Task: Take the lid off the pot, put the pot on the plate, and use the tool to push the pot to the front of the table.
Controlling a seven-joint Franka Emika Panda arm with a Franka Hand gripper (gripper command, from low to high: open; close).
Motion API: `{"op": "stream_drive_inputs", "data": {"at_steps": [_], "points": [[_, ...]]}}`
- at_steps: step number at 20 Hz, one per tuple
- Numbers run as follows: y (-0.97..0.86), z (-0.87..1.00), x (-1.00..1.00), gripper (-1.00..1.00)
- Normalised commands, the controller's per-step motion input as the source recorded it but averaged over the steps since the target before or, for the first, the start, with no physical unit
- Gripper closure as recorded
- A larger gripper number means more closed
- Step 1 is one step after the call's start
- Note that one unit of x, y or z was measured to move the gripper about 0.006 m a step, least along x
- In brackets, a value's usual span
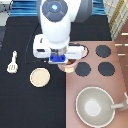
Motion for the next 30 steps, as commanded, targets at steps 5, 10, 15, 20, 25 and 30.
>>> {"op": "stream_drive_inputs", "data": {"at_steps": [5, 10, 15, 20, 25, 30], "points": [[-0.93, 0.22, 0.0, 1.0], [-1.0, -0.2, 0.0, 1.0], [-0.76, -0.61, 0.09, 1.0], [-0.35, -0.57, 0.24, 1.0], [-0.28, -0.57, 0.14, 1.0], [-0.37, -0.67, -0.11, 1.0]]}}
